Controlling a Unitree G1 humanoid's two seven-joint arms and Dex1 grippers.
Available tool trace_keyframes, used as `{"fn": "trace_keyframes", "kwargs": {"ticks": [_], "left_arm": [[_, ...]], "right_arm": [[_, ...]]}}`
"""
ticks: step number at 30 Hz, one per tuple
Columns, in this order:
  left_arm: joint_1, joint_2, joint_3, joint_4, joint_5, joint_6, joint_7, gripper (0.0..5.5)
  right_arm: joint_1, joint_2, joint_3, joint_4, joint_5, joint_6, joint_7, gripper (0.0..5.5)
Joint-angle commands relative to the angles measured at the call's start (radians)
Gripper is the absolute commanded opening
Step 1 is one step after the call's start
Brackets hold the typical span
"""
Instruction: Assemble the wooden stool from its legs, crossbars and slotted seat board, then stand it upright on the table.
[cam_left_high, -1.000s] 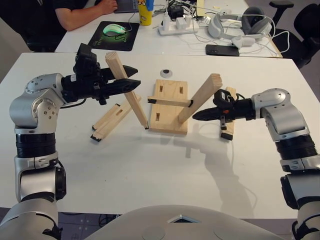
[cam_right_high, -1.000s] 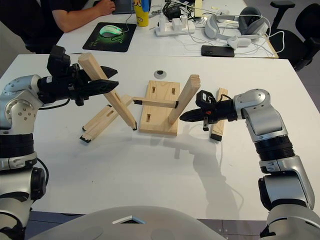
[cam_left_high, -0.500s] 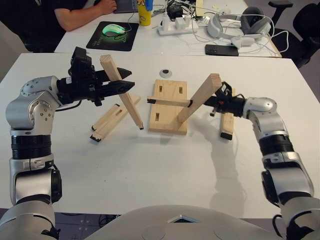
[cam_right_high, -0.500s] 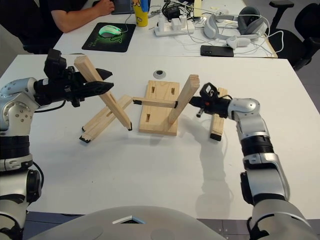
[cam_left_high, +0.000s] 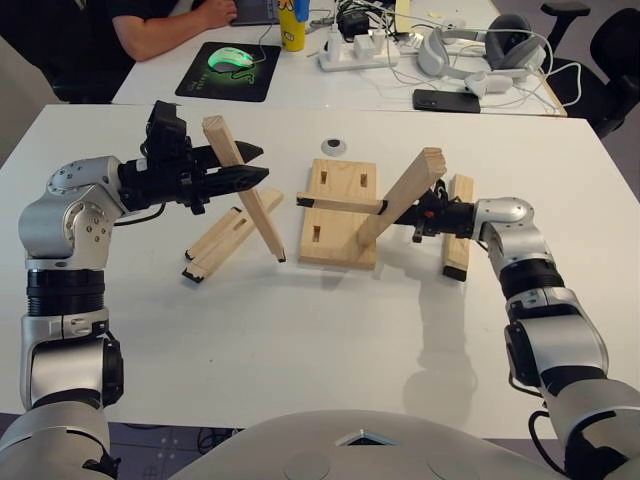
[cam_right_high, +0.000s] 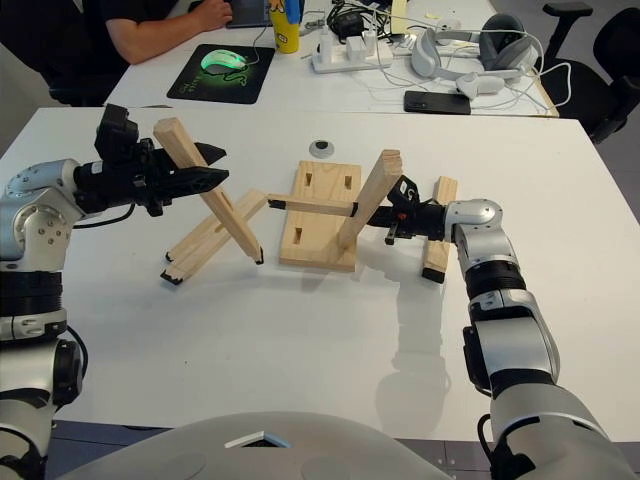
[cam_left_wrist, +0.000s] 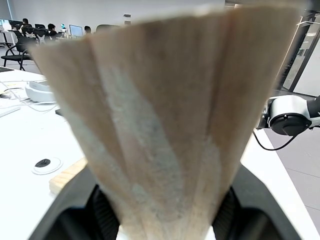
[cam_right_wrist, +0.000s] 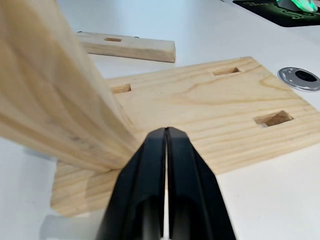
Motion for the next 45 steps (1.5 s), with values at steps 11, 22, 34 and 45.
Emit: {"fn": "trace_keyframes", "kwargs": {"ticks": [11, 22, 34, 45], "left_arm": [[-0.017, 0.021, 0.017, 0.039, 0.006, -0.021, -0.002, 2.01], [-0.048, 0.022, -0.068, 0.118, 0.195, -0.242, 0.012, 2.01], [0.092, -0.089, -0.16, 0.005, 0.222, -0.279, 0.104, 2.01], [0.158, -0.168, -0.191, -0.181, 0.096, -0.143, 0.176, 2.01]], "right_arm": [[0.048, 0.046, 0.059, 0.01, -0.054, -0.065, 0.117, 0.0], [0.118, 0.022, 0.085, -0.068, -0.076, -0.04, 0.112, 0.0], [0.31, -0.063, 0.092, -0.32, -0.163, 0.057, -0.161, 0.0], [0.34, -0.062, 0.121, -0.392, -0.195, 0.111, -0.243, 0.0]]}}
